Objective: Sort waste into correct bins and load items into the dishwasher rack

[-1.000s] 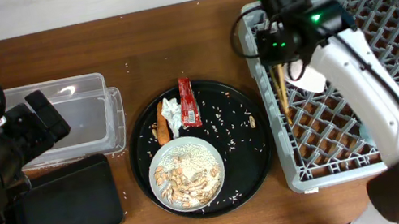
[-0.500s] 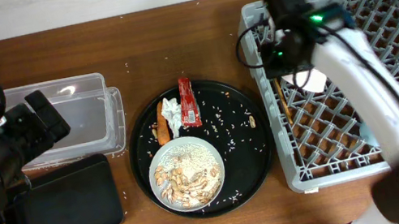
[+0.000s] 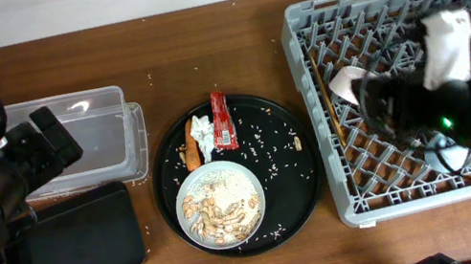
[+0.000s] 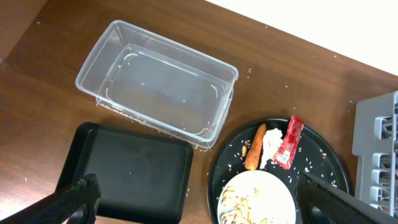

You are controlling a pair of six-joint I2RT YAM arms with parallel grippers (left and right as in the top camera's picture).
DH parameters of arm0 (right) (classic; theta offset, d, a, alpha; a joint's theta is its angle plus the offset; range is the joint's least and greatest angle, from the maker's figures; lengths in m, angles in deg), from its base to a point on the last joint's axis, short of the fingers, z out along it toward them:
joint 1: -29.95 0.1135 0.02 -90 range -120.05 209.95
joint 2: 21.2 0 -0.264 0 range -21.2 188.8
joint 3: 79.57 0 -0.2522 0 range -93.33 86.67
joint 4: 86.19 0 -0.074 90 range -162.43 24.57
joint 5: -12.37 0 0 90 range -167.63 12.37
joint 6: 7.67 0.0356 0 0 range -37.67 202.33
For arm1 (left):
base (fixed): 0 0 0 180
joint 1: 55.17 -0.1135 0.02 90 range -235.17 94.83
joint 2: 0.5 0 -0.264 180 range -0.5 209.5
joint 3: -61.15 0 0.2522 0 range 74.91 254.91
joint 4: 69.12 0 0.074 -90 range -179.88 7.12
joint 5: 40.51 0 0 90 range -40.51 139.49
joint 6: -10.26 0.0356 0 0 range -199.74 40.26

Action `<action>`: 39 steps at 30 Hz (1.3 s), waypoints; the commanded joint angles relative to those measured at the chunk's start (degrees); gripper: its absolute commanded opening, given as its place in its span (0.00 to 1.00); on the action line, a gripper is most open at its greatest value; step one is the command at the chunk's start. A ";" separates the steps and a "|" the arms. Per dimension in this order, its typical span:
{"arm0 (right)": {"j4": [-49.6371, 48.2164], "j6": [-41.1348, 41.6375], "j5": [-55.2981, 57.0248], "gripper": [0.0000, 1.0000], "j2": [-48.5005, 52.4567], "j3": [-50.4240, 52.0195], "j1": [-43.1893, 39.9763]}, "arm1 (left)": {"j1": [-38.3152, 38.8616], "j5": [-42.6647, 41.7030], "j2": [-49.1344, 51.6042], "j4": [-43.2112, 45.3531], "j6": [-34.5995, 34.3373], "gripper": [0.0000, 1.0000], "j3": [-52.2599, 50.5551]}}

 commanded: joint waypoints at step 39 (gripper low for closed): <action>-68.37 -2.75 11.47 0.98 -62.34 98.47 -8.41 | 0.00 0.83 0.07 -0.07 -0.57 0.99 0.31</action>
